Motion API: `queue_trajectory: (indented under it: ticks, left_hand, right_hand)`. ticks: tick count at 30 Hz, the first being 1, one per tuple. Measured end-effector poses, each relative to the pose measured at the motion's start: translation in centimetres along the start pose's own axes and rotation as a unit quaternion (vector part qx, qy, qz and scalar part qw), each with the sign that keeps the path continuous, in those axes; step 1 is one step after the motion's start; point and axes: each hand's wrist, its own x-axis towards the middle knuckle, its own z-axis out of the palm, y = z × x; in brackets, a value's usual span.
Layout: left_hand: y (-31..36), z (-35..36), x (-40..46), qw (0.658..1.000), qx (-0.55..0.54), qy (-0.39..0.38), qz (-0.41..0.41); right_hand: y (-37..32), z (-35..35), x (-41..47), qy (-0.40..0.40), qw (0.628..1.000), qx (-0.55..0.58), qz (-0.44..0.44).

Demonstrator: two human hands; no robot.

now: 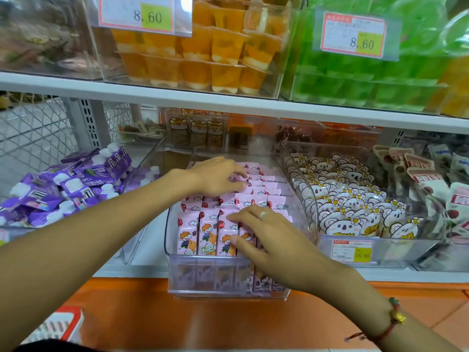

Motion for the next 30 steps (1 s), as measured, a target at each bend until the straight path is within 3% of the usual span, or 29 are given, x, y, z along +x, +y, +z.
queue_trajectory:
  ticks: [6,10,13,15,19,22,25,27,30]
  left_hand:
    - [0.7,0.2,-0.4,0.993,0.009,0.115,0.026]
    - [1.5,0.0,-0.4,0.993,0.011,0.116,0.017]
    - [1.6,-0.1,-0.7,0.987,-0.067,0.144,-0.012]
    - [1.9,-0.3,-1.1,0.964,-0.176,0.194,-0.041]
    - [2.9,-1.3,-2.2,0.875,-0.358,0.305,-0.117]
    - [3.5,-1.6,-4.3,0.795,-0.443,0.395,-0.126]
    - [4.2,-1.5,-7.0,0.742,-0.478,0.458,-0.098]
    - [4.6,-1.0,-8.7,0.73,-0.491,0.469,-0.081]
    - [5.5,0.1,-10.2,0.757,-0.484,0.433,-0.069]
  right_hand:
    - [0.0,0.1,-0.2,0.035,0.998,-0.05,0.015]
    - [0.2,0.5,0.0,0.024,0.997,-0.076,0.003]
    - [0.3,0.6,-0.1,0.03,0.997,-0.072,0.004]
    - [0.3,0.6,-0.1,0.033,0.997,-0.071,0.003]
    - [0.4,0.5,-0.1,0.034,0.997,-0.068,0.003]
    - [0.4,0.4,-0.1,0.044,0.997,-0.064,0.0]
    - [0.3,0.0,0.0,0.078,0.997,-0.015,0.017]
    - [0.0,-0.3,0.1,0.131,0.988,0.065,0.054]
    - [-0.7,-0.9,0.4,0.203,0.952,0.198,0.118]
